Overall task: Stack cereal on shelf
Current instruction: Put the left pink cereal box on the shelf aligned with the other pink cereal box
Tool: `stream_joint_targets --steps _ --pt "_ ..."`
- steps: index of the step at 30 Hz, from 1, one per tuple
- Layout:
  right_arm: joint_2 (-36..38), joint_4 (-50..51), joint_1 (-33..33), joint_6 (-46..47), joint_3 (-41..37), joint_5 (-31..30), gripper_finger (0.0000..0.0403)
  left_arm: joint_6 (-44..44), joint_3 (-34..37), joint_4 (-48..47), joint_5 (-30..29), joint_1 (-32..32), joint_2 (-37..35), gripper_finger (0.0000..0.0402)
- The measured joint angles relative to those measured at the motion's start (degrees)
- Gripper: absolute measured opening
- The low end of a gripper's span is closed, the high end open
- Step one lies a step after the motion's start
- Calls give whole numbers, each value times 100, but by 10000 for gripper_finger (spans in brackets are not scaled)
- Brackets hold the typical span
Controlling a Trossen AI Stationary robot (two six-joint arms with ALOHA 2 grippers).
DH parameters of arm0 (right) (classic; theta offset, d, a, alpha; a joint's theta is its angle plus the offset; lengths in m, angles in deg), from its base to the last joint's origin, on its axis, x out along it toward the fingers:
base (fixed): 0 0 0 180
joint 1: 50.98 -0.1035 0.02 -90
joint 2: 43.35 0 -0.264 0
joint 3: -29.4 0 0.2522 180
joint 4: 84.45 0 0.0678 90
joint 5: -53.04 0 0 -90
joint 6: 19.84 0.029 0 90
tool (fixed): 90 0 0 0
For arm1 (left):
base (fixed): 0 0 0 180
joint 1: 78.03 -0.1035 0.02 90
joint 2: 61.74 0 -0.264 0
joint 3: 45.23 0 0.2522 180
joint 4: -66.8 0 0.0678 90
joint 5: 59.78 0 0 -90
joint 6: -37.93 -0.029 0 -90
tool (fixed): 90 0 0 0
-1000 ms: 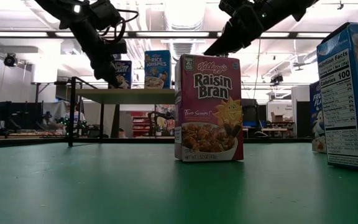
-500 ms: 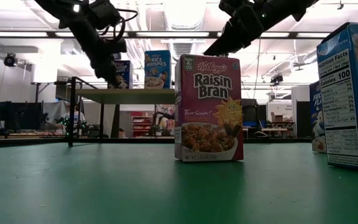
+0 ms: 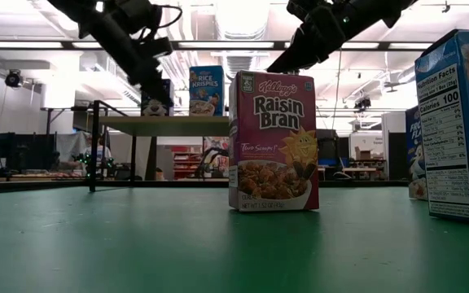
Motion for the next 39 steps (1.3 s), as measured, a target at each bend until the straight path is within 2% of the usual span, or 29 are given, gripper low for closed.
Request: stream_joint_targets --steps 6,12,17,23,29,35,39 --pt "-52 -102 -2 64 0 2 27 80 0 369 102 553 0 38" --pt "-424 -711 1 25 0 -34 27 266 0 459 -214 795 0 38" --pt "-684 -936 1 -38 67 -43 27 452 48 599 -131 1009 -9 38" --pt "-682 -923 -37 416 87 31 27 544 253 897 -14 1694 -79 38" --pt "-528 -7 -323 1006 525 740 27 425 572 1513 -9 2630 -253 38" --pt "-645 1114 -949 1429 1292 758 27 -59 1150 2545 -14 3240 -668 38" --pt "-724 1619 -1305 1776 1672 758 27 -114 1611 3207 -118 3339 -1054 38"
